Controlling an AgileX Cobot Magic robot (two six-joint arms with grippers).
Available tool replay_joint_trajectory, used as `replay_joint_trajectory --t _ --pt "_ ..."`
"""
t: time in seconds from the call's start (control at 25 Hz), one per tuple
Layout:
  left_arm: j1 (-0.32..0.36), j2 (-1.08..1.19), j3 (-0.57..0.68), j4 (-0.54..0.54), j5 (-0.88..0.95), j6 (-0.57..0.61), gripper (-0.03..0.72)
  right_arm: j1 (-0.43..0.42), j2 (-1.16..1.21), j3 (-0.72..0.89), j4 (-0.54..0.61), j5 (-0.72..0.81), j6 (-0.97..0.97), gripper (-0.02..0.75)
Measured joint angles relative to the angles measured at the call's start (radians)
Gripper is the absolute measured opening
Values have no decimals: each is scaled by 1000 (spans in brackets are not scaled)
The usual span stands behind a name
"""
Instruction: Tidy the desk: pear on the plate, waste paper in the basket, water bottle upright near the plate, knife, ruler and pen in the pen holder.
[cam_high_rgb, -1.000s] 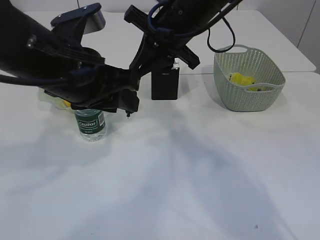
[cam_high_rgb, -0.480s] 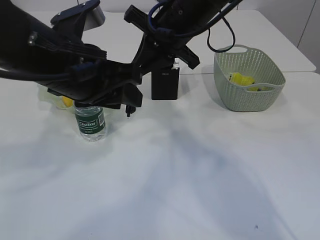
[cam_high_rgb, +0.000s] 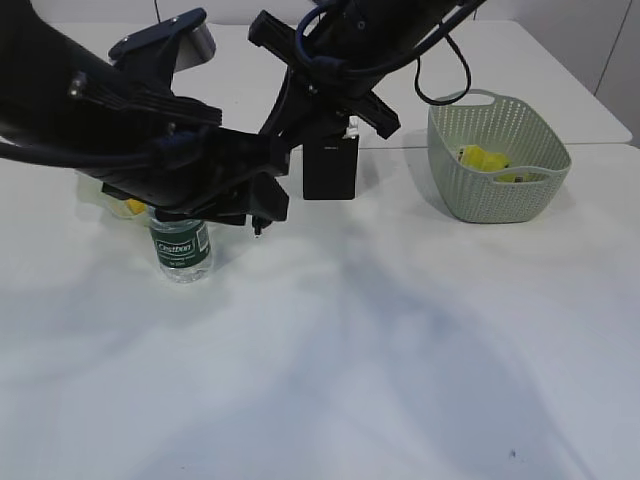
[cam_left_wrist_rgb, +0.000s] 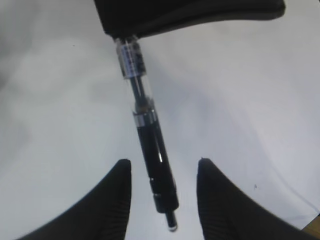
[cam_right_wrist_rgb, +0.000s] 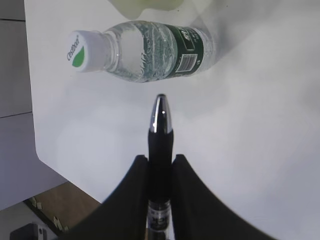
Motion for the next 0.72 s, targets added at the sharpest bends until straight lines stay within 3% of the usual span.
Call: replay_joint_trajectory --t 0.72 --pt "0 21 0 -24 -22 2 304 0 0 0 2 0 -8 88"
